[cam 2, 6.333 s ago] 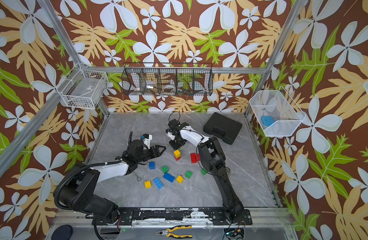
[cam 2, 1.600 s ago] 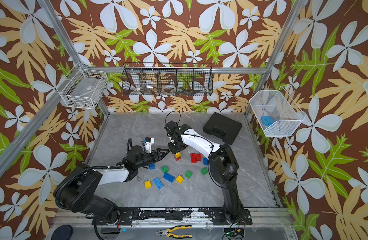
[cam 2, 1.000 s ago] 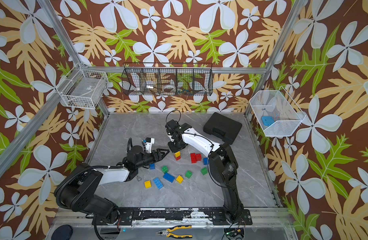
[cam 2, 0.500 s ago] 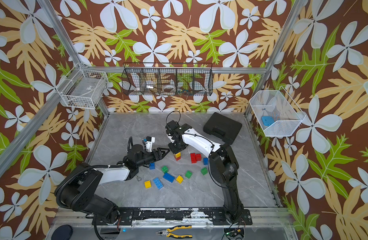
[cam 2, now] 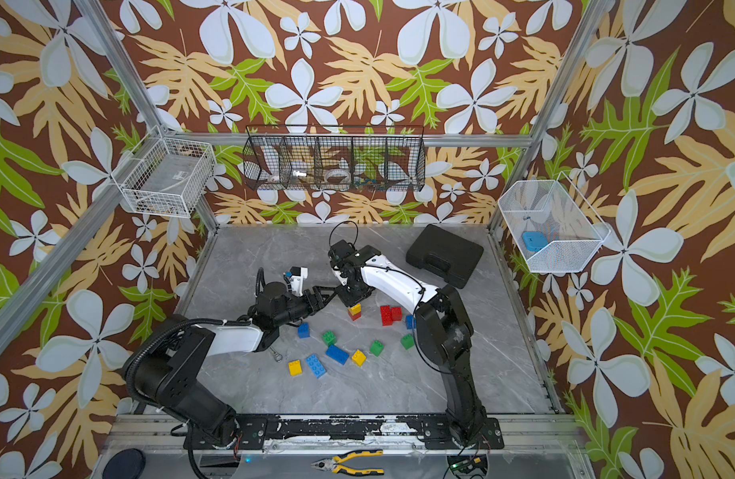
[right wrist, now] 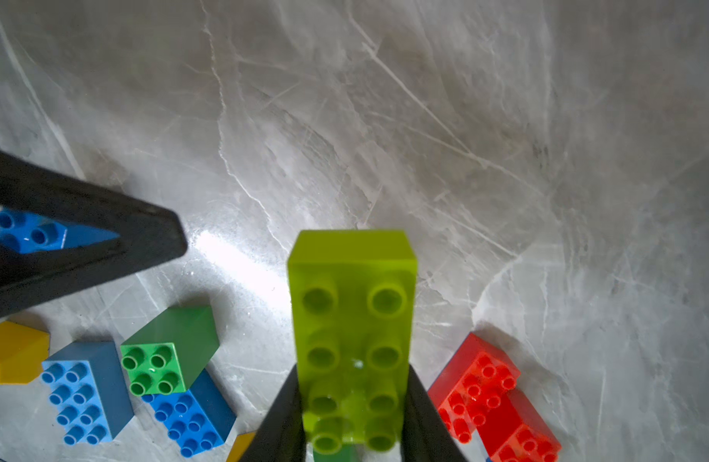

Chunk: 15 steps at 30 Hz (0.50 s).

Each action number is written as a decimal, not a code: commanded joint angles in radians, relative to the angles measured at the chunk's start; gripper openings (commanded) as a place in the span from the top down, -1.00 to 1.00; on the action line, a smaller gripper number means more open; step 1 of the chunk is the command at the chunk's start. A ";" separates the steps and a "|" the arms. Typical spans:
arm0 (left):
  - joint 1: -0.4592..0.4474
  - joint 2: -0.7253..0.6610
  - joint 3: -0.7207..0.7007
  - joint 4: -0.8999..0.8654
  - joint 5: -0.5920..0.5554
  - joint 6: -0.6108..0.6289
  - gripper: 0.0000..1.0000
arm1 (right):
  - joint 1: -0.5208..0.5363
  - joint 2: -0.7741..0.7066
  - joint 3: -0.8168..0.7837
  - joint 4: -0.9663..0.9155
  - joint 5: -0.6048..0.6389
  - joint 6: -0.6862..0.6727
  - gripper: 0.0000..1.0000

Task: Assemble a fork with lego
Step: Assemble the lego brick with the lego brick.

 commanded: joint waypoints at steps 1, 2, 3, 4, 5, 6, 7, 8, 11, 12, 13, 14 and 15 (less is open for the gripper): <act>0.000 0.018 0.018 0.074 0.037 -0.042 -0.44 | 0.001 0.021 -0.024 -0.122 0.010 -0.007 0.62; 0.000 0.025 0.023 0.068 0.038 -0.040 -0.43 | -0.001 0.021 -0.026 -0.118 0.006 -0.005 0.62; 0.000 0.030 0.030 0.055 0.038 -0.037 -0.43 | 0.000 0.019 -0.028 -0.115 0.002 -0.005 0.62; -0.001 0.036 0.036 0.045 0.039 -0.034 -0.41 | 0.000 0.018 -0.031 -0.112 -0.001 -0.002 0.62; 0.000 0.041 0.039 0.045 0.040 -0.036 -0.39 | 0.000 0.017 -0.032 -0.111 -0.003 -0.004 0.62; -0.001 0.047 0.040 0.046 0.043 -0.039 -0.33 | 0.000 0.016 -0.033 -0.108 -0.004 -0.001 0.62; 0.000 0.053 0.045 0.043 0.048 -0.040 -0.30 | -0.001 0.015 -0.034 -0.105 -0.007 -0.001 0.62; -0.001 0.060 0.049 0.044 0.052 -0.042 -0.28 | -0.001 0.015 -0.036 -0.103 -0.009 -0.001 0.62; 0.000 0.071 0.053 0.044 0.055 -0.044 -0.24 | -0.002 0.014 -0.037 -0.099 -0.012 0.002 0.62; 0.000 0.075 0.055 0.043 0.057 -0.045 -0.23 | -0.001 0.014 -0.037 -0.098 -0.015 0.002 0.62; 0.000 0.078 0.057 0.041 0.057 -0.044 -0.21 | -0.002 0.015 -0.036 -0.097 -0.016 0.005 0.62; 0.000 0.083 0.061 0.041 0.058 -0.046 -0.21 | -0.001 0.015 -0.036 -0.096 -0.018 0.005 0.62; 0.000 0.087 0.064 0.042 0.059 -0.047 -0.21 | -0.001 0.017 -0.036 -0.096 -0.017 0.004 0.62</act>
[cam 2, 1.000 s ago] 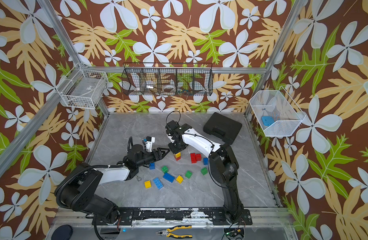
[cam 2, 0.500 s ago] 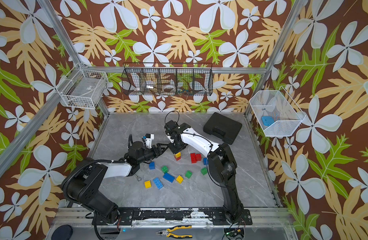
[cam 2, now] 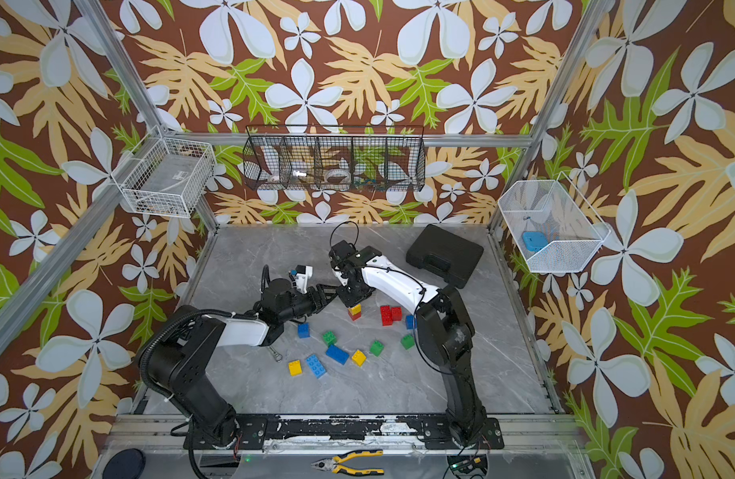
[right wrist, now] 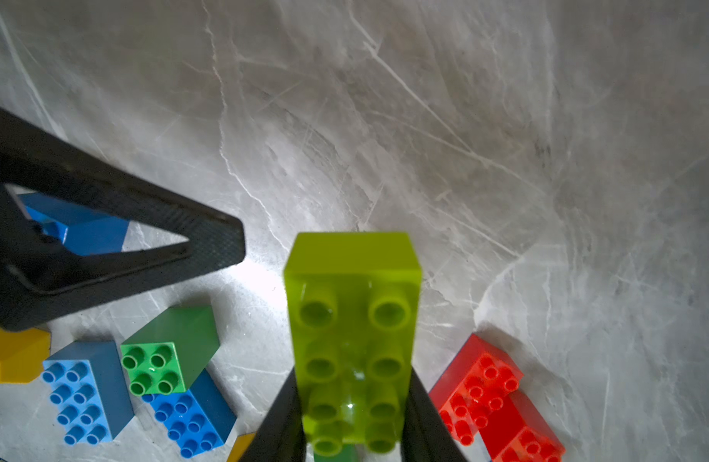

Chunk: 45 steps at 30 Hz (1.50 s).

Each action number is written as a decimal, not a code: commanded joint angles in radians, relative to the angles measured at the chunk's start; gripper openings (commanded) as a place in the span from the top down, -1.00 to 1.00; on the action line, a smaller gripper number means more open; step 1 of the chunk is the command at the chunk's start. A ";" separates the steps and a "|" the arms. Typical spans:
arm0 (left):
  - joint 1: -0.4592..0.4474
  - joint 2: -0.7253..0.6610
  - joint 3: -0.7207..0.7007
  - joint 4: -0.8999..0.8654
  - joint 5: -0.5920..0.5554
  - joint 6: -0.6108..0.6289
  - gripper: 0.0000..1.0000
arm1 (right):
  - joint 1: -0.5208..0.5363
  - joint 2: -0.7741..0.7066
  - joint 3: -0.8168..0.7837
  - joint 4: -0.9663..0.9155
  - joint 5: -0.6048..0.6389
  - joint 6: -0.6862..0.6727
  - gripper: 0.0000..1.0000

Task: Assemble a fork with lego
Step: Assemble the lego brick with the lego brick.

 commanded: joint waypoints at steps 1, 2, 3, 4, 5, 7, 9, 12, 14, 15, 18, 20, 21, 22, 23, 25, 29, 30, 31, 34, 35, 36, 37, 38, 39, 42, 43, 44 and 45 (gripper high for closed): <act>0.000 0.014 0.016 0.029 0.020 -0.009 -0.21 | -0.001 0.024 -0.017 -0.111 -0.010 0.004 0.62; -0.001 0.021 0.022 0.029 0.024 -0.010 -0.21 | 0.001 0.025 -0.018 -0.111 -0.011 0.002 0.62; 0.000 0.027 0.028 0.028 0.026 -0.011 -0.21 | 0.000 0.023 -0.018 -0.110 -0.011 0.003 0.62; 0.000 0.035 0.036 0.029 0.028 -0.011 -0.21 | 0.000 0.023 -0.018 -0.109 -0.010 0.002 0.62; -0.001 0.042 0.040 0.029 0.031 -0.011 -0.21 | 0.000 0.023 -0.019 -0.108 -0.013 0.001 0.62; 0.000 0.061 0.054 0.029 0.041 -0.012 -0.18 | 0.000 0.021 -0.020 -0.105 -0.013 0.000 0.62; -0.002 0.078 0.065 0.029 0.052 -0.016 -0.14 | -0.001 0.021 -0.020 -0.104 -0.015 0.000 0.62; -0.008 0.098 0.078 0.030 0.064 -0.015 -0.10 | 0.000 0.020 -0.018 -0.102 -0.015 0.002 0.62; -0.011 0.108 0.085 0.027 0.068 -0.013 -0.09 | 0.000 0.020 -0.018 -0.100 -0.017 0.002 0.62; -0.012 0.115 0.086 0.027 0.068 -0.014 -0.07 | -0.001 0.020 -0.018 -0.099 -0.019 0.003 0.62; -0.014 0.132 0.094 0.034 0.075 -0.017 -0.04 | 0.000 0.018 -0.019 -0.096 -0.023 0.004 0.62; -0.017 0.141 0.098 0.034 0.078 -0.017 -0.03 | 0.000 0.018 -0.022 -0.093 -0.025 0.005 0.62; -0.017 0.146 0.103 0.031 0.080 -0.018 -0.03 | 0.000 0.018 -0.023 -0.091 -0.027 0.005 0.62; -0.017 0.152 0.105 0.029 0.082 -0.018 -0.02 | 0.000 0.019 -0.024 -0.090 -0.027 0.005 0.62; -0.019 0.158 0.107 0.029 0.084 -0.017 -0.02 | -0.001 0.018 -0.024 -0.089 -0.028 0.005 0.62; -0.019 0.165 0.107 0.030 0.086 -0.017 0.02 | 0.000 0.018 -0.022 -0.088 -0.030 0.005 0.62; -0.019 0.175 0.102 0.030 0.091 -0.014 0.12 | 0.000 0.020 -0.017 -0.085 -0.034 0.008 0.62; -0.019 0.176 0.100 0.032 0.092 -0.013 0.13 | 0.000 0.021 -0.017 -0.083 -0.038 0.010 0.62; -0.019 0.177 0.098 0.029 0.092 -0.013 0.14 | 0.000 0.021 -0.017 -0.081 -0.040 0.012 0.62; -0.019 0.179 0.094 0.028 0.092 -0.010 0.16 | 0.000 0.020 -0.017 -0.073 -0.051 0.019 0.61; -0.019 0.182 0.091 0.029 0.092 -0.011 0.17 | -0.001 0.019 -0.017 -0.068 -0.053 0.023 0.59; -0.019 0.185 0.088 0.029 0.093 -0.011 0.17 | -0.001 0.017 -0.018 -0.063 -0.059 0.028 0.58; -0.019 0.187 0.085 0.031 0.094 -0.011 0.17 | -0.002 0.015 -0.018 -0.060 -0.064 0.031 0.58; -0.019 0.188 0.082 0.035 0.094 -0.011 0.17 | -0.004 0.012 -0.018 -0.057 -0.072 0.034 0.58; -0.019 0.189 0.077 0.036 0.094 -0.012 0.18 | -0.005 0.010 -0.019 -0.053 -0.078 0.039 0.58; -0.019 0.189 0.069 0.042 0.095 -0.013 0.19 | -0.007 0.008 -0.020 -0.046 -0.082 0.048 0.56; -0.019 0.189 0.066 0.043 0.095 -0.012 0.19 | -0.008 0.008 -0.021 -0.045 -0.081 0.051 0.55; -0.019 0.189 0.065 0.045 0.095 -0.012 0.20 | -0.008 0.006 -0.022 -0.042 -0.081 0.054 0.53; -0.019 0.191 0.063 0.047 0.094 -0.013 0.20 | -0.008 0.003 -0.023 -0.034 -0.082 0.057 0.52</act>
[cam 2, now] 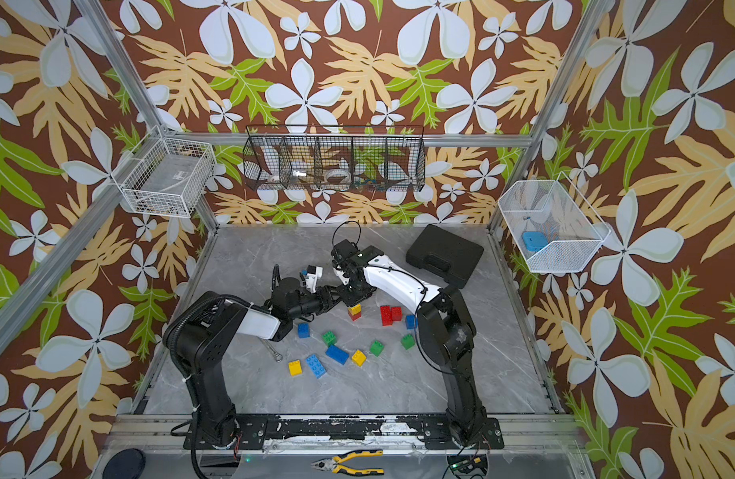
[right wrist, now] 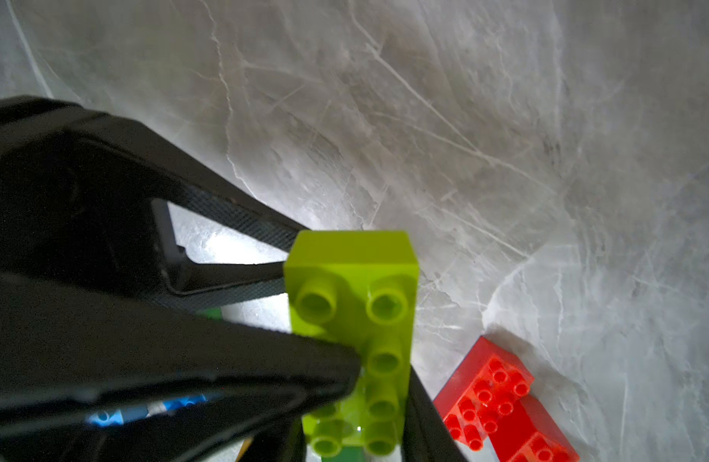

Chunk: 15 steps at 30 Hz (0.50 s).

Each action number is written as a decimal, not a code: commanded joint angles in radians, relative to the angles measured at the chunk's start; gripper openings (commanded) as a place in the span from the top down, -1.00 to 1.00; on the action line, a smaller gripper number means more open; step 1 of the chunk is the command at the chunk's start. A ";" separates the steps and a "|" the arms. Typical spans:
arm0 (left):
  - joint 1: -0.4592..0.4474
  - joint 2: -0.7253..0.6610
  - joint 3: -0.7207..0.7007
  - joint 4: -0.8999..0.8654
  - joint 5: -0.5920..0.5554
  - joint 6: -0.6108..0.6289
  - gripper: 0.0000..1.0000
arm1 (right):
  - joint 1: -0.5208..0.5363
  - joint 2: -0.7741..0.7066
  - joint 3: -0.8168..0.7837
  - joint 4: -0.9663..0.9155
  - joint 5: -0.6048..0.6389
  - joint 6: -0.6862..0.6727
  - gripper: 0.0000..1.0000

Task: Assemble a fork with lego
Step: Assemble the lego brick with the lego brick.

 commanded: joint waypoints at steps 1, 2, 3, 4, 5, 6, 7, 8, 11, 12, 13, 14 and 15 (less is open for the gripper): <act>-0.004 0.011 -0.010 -0.066 0.020 0.010 0.21 | 0.001 0.009 -0.018 -0.048 -0.038 0.033 0.50; -0.004 0.010 -0.010 -0.066 0.021 0.009 0.22 | 0.001 0.005 -0.021 -0.036 -0.043 0.035 0.48; -0.003 0.010 -0.010 -0.064 0.023 0.008 0.23 | 0.000 -0.001 -0.025 -0.025 -0.044 0.037 0.46; -0.003 0.011 -0.010 -0.064 0.024 0.008 0.23 | 0.001 -0.005 -0.028 -0.019 -0.042 0.037 0.44; -0.003 0.011 -0.010 -0.064 0.024 0.008 0.24 | 0.001 -0.011 -0.031 -0.005 -0.038 0.039 0.41; -0.004 0.011 -0.010 -0.064 0.026 0.010 0.26 | 0.001 -0.019 -0.037 0.010 -0.037 0.042 0.40; -0.003 0.010 -0.009 -0.065 0.026 0.011 0.27 | 0.001 -0.026 -0.042 0.023 -0.036 0.043 0.39; -0.003 0.010 -0.008 -0.064 0.027 0.010 0.28 | 0.001 -0.031 -0.048 0.034 -0.034 0.043 0.39; -0.003 0.012 -0.008 -0.062 0.027 0.011 0.30 | 0.001 -0.046 -0.069 0.065 -0.032 0.044 0.39; -0.003 0.014 -0.007 -0.062 0.027 0.009 0.30 | 0.001 -0.050 -0.076 0.075 -0.030 0.042 0.39; -0.004 0.015 -0.007 -0.060 0.027 0.008 0.31 | 0.001 -0.058 -0.088 0.089 -0.030 0.042 0.39; -0.003 0.016 -0.007 -0.059 0.027 0.006 0.31 | 0.001 -0.064 -0.100 0.102 -0.027 0.041 0.40; -0.003 0.017 -0.007 -0.058 0.027 0.006 0.31 | 0.000 -0.072 -0.110 0.115 -0.025 0.042 0.40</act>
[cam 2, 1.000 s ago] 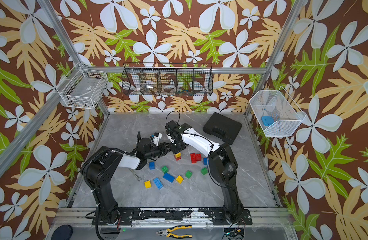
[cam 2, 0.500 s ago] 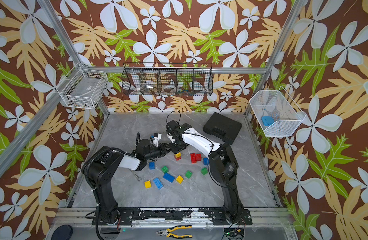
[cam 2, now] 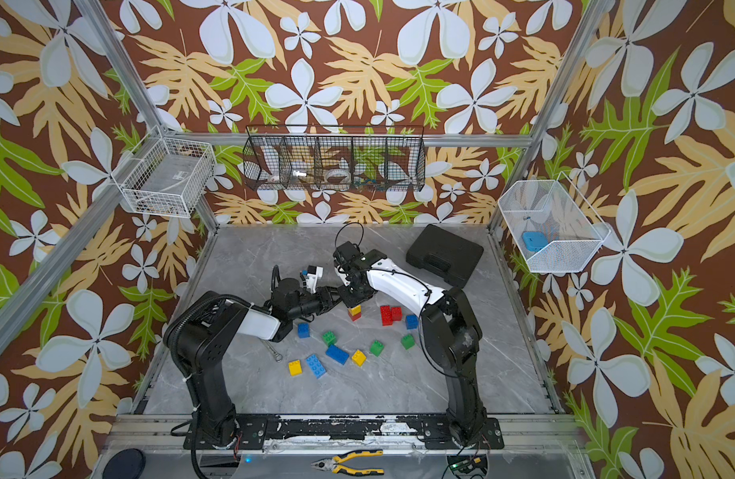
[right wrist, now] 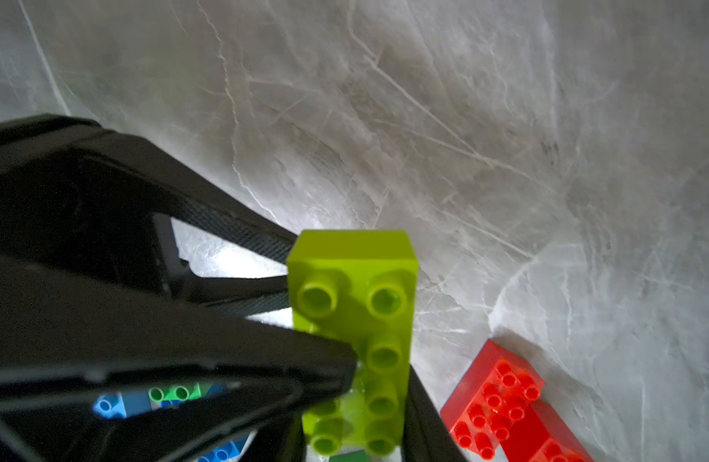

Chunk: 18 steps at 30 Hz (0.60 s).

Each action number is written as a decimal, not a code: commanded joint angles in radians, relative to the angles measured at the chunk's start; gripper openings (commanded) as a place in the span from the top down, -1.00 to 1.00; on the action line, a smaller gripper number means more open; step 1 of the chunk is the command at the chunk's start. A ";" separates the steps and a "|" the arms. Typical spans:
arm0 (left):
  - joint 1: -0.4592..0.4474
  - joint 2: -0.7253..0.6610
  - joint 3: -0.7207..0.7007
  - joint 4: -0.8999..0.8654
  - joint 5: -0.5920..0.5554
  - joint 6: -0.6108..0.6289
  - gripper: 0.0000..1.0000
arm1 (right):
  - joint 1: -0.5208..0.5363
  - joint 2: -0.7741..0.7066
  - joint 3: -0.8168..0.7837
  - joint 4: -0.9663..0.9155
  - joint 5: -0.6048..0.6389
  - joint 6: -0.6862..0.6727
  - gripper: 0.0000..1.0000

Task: Assemble a fork with lego
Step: Assemble the lego brick with the lego brick.

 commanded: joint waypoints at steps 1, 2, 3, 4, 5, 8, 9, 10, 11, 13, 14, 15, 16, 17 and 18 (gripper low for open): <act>-0.003 0.010 -0.003 -0.085 0.011 0.005 0.31 | 0.001 -0.018 -0.033 0.031 -0.021 0.013 0.40; -0.003 0.010 -0.004 -0.085 0.011 0.005 0.31 | 0.001 -0.029 -0.052 0.051 -0.020 0.014 0.40; -0.003 0.010 -0.004 -0.085 0.013 0.005 0.31 | 0.001 -0.039 -0.072 0.069 -0.016 0.014 0.41; -0.003 0.009 -0.003 -0.084 0.013 0.005 0.32 | 0.001 -0.048 -0.087 0.085 -0.016 0.015 0.41; -0.003 0.010 -0.004 -0.085 0.013 0.005 0.32 | 0.001 -0.059 -0.104 0.103 -0.014 0.015 0.41; -0.003 0.009 -0.004 -0.084 0.013 0.004 0.32 | 0.001 -0.089 -0.154 0.157 -0.013 0.019 0.42; -0.003 0.008 -0.004 -0.086 0.013 0.004 0.32 | 0.001 -0.094 -0.165 0.166 -0.014 0.018 0.43; -0.003 0.009 -0.004 -0.086 0.013 0.004 0.32 | 0.001 -0.103 -0.177 0.181 -0.014 0.019 0.43; -0.003 0.010 -0.004 -0.086 0.014 0.004 0.32 | 0.001 -0.109 -0.190 0.190 -0.014 0.019 0.44; -0.003 0.008 -0.005 -0.086 0.013 0.004 0.32 | 0.001 -0.119 -0.206 0.203 -0.014 0.019 0.45; -0.003 0.006 -0.006 -0.085 0.012 0.003 0.32 | 0.000 -0.123 -0.212 0.206 -0.014 0.018 0.45; -0.003 0.007 -0.006 -0.086 0.013 0.004 0.32 | 0.001 -0.124 -0.216 0.206 -0.016 0.019 0.46; -0.003 0.006 -0.007 -0.086 0.013 0.004 0.32 | 0.001 -0.125 -0.219 0.207 -0.015 0.021 0.46; -0.003 0.007 -0.006 -0.085 0.013 0.002 0.32 | 0.001 -0.124 -0.221 0.207 -0.019 0.025 0.46; -0.003 0.007 -0.006 -0.086 0.013 0.002 0.32 | 0.001 -0.121 -0.220 0.203 -0.026 0.026 0.46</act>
